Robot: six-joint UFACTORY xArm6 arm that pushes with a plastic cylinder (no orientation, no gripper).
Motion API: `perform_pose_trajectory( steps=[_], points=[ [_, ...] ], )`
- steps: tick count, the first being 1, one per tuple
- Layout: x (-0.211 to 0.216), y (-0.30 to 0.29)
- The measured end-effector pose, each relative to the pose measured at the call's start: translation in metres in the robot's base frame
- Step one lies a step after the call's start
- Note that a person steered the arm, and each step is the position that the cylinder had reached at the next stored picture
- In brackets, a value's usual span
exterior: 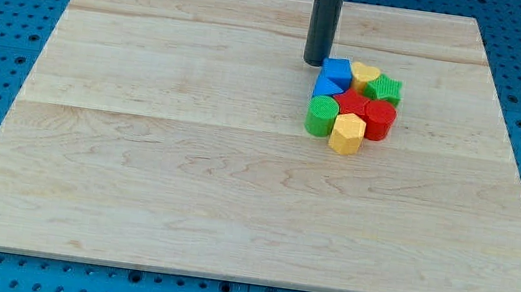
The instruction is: Move your hand diagonal to the top left of the blue triangle
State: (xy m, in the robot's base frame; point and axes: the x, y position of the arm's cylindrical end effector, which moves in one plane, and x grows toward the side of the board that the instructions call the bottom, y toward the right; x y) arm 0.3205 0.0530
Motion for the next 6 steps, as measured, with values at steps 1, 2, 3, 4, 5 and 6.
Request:
perform_pose_trajectory(
  steps=[1,2,3,4,5,6],
  points=[
    [0.002,0.003],
    [0.002,0.003],
    [0.002,0.000],
    [0.002,-0.017],
    [0.002,-0.041],
    [0.002,-0.063]
  ],
)
